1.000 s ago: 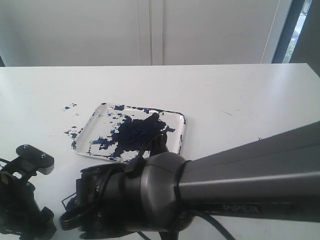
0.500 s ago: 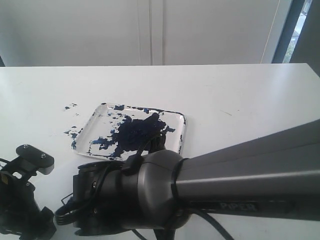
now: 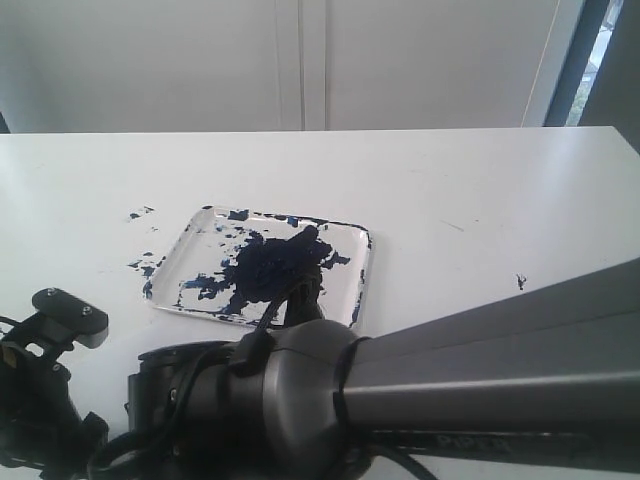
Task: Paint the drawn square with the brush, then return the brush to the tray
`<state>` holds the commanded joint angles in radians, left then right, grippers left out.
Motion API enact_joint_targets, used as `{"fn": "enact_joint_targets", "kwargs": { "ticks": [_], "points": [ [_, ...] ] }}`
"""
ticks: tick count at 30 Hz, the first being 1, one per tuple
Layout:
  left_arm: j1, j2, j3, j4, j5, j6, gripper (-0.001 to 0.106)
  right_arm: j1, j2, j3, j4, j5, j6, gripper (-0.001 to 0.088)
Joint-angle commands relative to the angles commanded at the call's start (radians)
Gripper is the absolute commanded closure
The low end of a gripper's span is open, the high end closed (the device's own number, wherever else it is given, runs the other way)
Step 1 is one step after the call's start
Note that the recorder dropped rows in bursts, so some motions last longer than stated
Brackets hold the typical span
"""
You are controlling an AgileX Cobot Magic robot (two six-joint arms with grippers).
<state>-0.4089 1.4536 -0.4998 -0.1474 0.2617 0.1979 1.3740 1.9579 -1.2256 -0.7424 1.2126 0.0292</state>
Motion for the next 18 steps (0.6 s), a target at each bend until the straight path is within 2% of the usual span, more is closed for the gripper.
{"fn": "enact_joint_targets", "kwargs": {
  "ticks": [9, 14, 18],
  "points": [
    [0.000, 0.000, 0.000, 0.000, 0.011, 0.000, 0.030, -0.006, 0.000, 0.000, -0.044, -0.016, 0.020, 0.0868],
    [0.000, 0.000, 0.000, 0.000, 0.018, 0.000, 0.030, -0.048, 0.021, 0.000, -0.044, -0.017, 0.028, 0.0868],
    [0.000, 0.000, 0.000, 0.000, 0.018, 0.000, 0.030, -0.056, 0.042, 0.000, -0.044, -0.014, 0.028, 0.0868]
  ]
}}
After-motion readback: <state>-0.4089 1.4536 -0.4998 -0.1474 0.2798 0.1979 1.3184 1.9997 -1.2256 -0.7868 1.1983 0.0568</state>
